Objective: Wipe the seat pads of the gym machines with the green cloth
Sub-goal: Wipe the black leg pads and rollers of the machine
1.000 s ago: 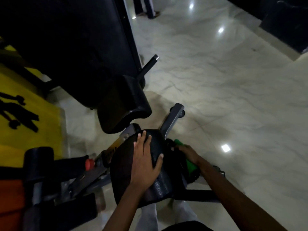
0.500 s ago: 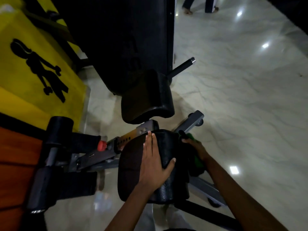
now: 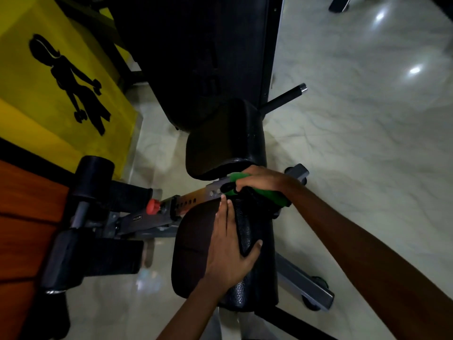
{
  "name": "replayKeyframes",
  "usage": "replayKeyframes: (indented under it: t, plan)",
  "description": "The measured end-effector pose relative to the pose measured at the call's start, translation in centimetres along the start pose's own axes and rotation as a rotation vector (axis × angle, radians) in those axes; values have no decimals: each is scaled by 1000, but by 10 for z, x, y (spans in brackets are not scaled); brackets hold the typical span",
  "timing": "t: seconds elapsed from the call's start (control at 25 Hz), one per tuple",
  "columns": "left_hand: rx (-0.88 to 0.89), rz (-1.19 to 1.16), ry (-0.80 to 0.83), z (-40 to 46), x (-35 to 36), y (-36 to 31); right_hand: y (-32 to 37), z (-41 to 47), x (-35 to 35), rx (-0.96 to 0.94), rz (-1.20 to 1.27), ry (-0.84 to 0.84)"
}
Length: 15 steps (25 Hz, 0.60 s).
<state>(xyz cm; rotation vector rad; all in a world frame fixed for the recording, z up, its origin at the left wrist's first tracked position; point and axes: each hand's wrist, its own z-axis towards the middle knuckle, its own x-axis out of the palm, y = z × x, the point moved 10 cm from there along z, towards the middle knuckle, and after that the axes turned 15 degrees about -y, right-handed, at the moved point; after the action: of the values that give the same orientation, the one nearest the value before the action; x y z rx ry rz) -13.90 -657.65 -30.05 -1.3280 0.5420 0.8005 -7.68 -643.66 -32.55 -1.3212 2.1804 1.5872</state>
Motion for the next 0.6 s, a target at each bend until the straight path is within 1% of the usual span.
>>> replayKeyframes:
  t: [0.08, 0.2, 0.28, 0.36, 0.48, 0.52, 0.6]
  plan:
    - [1, -9, 1, 0, 0, 0, -1, -1, -2, -13, 23, 9]
    - [-3, -25, 11, 0, 0, 4, -37, -9, -14, 99, -16, -26]
    - [0, -28, 9, 1, 0, 3, -45, -13, -15, 132, -55, -49]
    - [-1, -29, 6, 2, -1, 4, -25, -8, -10, 106, -42, -64]
    - [18, -39, 64, 0, -1, 8, 4, -6, -4, 41, 27, -56]
    - [53, -48, 89, 1, -3, 10, 2, -9, -8, 51, 47, -86]
    - [142, -65, 135, 7, -9, 14, -18, -21, -18, 148, 88, -200]
